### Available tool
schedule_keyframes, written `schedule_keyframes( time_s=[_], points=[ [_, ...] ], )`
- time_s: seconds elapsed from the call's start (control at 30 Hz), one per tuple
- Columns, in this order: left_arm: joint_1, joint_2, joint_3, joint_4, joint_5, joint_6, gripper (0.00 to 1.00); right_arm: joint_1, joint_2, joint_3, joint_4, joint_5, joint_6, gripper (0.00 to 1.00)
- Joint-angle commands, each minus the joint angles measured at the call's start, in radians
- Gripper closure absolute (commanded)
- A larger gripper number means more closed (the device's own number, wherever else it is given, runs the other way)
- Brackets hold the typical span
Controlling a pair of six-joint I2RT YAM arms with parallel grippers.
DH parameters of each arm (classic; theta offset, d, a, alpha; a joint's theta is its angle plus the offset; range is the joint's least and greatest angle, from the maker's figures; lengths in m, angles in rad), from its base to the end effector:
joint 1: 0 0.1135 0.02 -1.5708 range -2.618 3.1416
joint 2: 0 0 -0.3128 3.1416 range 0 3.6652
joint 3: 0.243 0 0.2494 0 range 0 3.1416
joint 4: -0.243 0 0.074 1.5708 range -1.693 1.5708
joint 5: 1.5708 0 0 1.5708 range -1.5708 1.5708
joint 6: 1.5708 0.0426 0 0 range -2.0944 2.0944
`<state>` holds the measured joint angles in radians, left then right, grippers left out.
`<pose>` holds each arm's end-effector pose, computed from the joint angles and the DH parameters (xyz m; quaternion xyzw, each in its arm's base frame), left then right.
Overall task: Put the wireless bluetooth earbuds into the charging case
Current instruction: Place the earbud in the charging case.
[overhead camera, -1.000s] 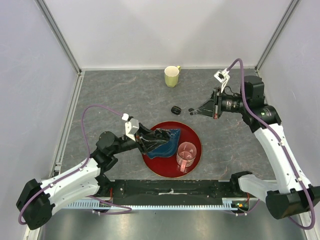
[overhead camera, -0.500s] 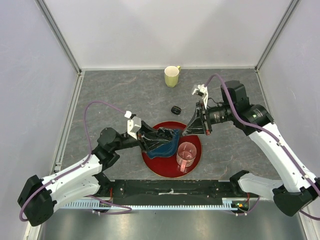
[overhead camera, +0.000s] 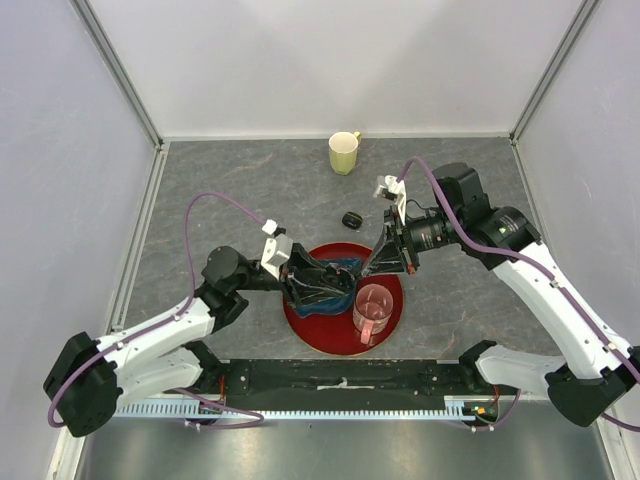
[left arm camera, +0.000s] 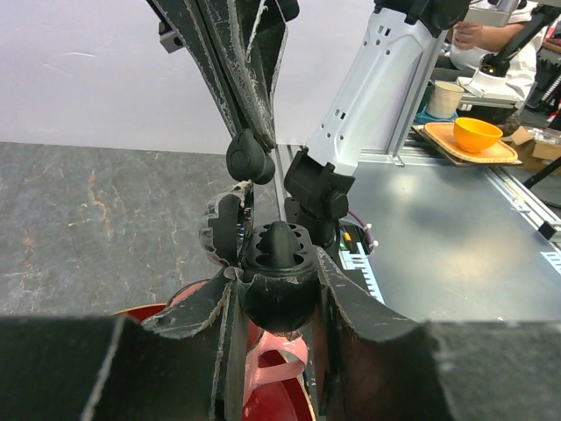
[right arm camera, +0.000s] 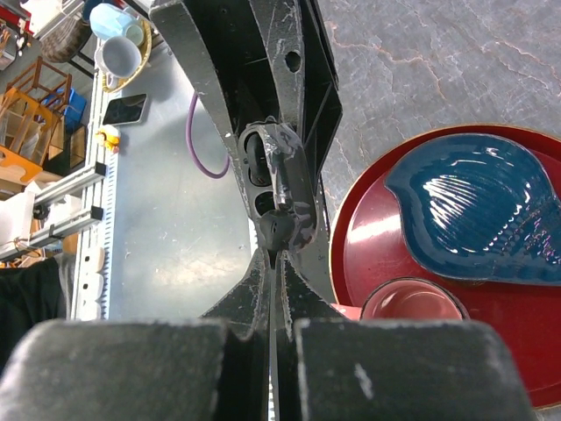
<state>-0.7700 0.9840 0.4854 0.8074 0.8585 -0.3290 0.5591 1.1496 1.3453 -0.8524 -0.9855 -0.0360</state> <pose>0.1105 -0.1520 0.3419 0.4452 0.4499 -0.5928 0.4979 0.1466 0.1336 0.4454 -0.4314 0.6947 0.5106 0.2658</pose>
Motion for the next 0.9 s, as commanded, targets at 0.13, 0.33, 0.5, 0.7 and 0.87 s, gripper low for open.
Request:
schedule_keyframes(
  time_s=[0.13, 0.33, 0.5, 0.7, 0.87],
  points=[
    [0.000, 0.042, 0.058, 0.101, 0.024, -0.047, 0.98, 0.018, -0.022, 0.038, -0.007, -0.001, -0.048, 1.00],
    [0.000, 0.047, 0.056, 0.118, 0.004, -0.056, 0.98, 0.018, -0.025, 0.026, -0.011, -0.001, -0.047, 1.00],
    [-0.002, 0.047, 0.055, 0.118, -0.013, -0.058, 0.98, 0.021, -0.025, 0.028, -0.007, 0.027, -0.038, 1.00],
    [-0.002, 0.054, 0.056, 0.127, 0.002, -0.071, 0.98, 0.021, -0.004, 0.028, 0.015, 0.117, -0.008, 1.00],
    [0.000, 0.053, 0.045, 0.134, 0.005, -0.081, 0.98, 0.021, 0.013, 0.028, 0.036, 0.139, -0.002, 1.00]
  ],
)
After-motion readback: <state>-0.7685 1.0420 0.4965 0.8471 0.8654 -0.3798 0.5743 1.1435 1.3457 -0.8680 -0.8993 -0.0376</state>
